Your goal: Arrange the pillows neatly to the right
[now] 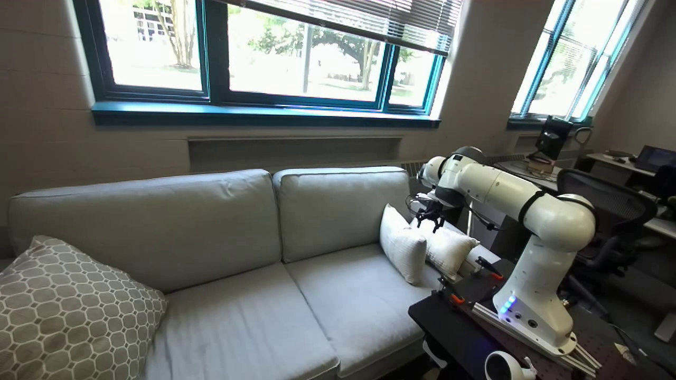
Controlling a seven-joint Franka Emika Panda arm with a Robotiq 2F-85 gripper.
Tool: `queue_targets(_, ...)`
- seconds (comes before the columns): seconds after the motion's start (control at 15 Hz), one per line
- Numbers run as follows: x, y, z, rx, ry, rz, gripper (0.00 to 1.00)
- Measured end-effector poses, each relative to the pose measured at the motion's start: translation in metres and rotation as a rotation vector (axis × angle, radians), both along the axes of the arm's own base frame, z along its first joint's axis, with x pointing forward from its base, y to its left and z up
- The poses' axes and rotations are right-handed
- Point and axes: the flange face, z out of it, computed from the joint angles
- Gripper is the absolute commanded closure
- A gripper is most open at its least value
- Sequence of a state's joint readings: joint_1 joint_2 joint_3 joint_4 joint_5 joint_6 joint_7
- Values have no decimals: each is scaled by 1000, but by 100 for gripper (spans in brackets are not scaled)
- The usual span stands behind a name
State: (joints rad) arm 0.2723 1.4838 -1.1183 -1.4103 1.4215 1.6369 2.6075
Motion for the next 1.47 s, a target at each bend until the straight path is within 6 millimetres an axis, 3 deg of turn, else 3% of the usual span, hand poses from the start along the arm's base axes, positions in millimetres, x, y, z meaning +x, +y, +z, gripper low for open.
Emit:
queue_targets(0.2, 18, 6, 32, -14, -78, -7, 0)
queue_targets(0.4, 42, 26, 68, -18, -164, 8, 0)
queue_targets(0.53, 49, 40, 75, -26, -196, 13, 0)
queue_targets(0.8, 46, 64, 43, 6, -226, -20, 0)
queue_targets(1.0, 35, 80, -1, -30, -219, -36, 0)
queue_targets(1.2, 22, 84, -32, -73, -206, -48, 0)
queue_targets(1.47, 5, 76, -50, -111, -195, -81, 0)
